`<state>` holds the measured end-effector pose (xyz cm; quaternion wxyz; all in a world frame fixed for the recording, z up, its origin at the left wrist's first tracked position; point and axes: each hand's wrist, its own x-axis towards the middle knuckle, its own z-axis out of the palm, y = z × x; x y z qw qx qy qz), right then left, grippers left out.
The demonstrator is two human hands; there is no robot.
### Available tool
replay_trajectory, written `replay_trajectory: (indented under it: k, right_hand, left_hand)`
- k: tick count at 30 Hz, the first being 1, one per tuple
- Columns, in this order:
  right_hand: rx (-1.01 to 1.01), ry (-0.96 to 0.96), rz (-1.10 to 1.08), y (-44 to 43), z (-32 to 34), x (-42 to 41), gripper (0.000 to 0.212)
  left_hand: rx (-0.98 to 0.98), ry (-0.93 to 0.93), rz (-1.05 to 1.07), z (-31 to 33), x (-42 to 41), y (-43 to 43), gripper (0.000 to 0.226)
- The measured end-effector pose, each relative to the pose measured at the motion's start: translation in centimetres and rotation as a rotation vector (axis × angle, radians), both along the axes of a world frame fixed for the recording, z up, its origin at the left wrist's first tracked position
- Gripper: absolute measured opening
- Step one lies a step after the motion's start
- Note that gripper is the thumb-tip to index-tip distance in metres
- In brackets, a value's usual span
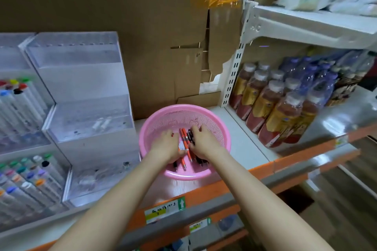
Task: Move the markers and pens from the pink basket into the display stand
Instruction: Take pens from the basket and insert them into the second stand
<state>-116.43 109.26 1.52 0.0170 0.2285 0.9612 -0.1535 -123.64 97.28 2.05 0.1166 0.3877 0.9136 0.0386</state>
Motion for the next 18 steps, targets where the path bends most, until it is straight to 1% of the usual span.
replay_trajectory:
  k: [3, 6, 8, 11, 13, 15, 17, 18]
  right_hand:
    - [-0.012, -0.036, -0.031, 0.1, 0.0, 0.0, 0.047]
    - [-0.033, -0.063, -0.033, 0.0, 0.2, 0.1, 0.044]
    - [-0.037, -0.088, -0.031, 0.0, 0.2, 0.1, 0.038]
    - [-0.048, -0.101, -0.03, 0.0, 0.4, 0.1, 0.033]
    - [-0.032, -0.064, -0.022, 0.0, 0.5, 0.2, 0.029]
    - [0.017, 0.03, 0.012, -0.1, 0.6, 0.3, 0.022]
    - [0.049, 0.093, 0.107, -0.2, 0.6, 0.2, 0.017]
    - [0.038, 0.083, 0.167, -0.3, 0.6, 0.1, 0.016]
  left_hand:
    - [0.057, -0.003, 0.055, 0.1, 0.0, 0.1, 0.068]
    - [0.108, -0.029, 0.178, 0.4, 0.1, 0.2, 0.065]
    - [0.134, -0.087, 0.228, 0.7, 0.1, 0.0, 0.058]
    - [0.165, -0.145, 0.193, 0.9, -0.2, 0.0, 0.037]
    - [0.189, -0.223, 0.191, 1.1, -0.3, -0.1, 0.03]
    - [0.213, -0.296, 0.209, 1.2, -0.6, -0.2, 0.034]
    - [0.205, -0.321, 0.221, 1.2, -0.7, -0.3, 0.033]
    - [0.198, -0.32, 0.223, 1.2, -0.7, -0.3, 0.03]
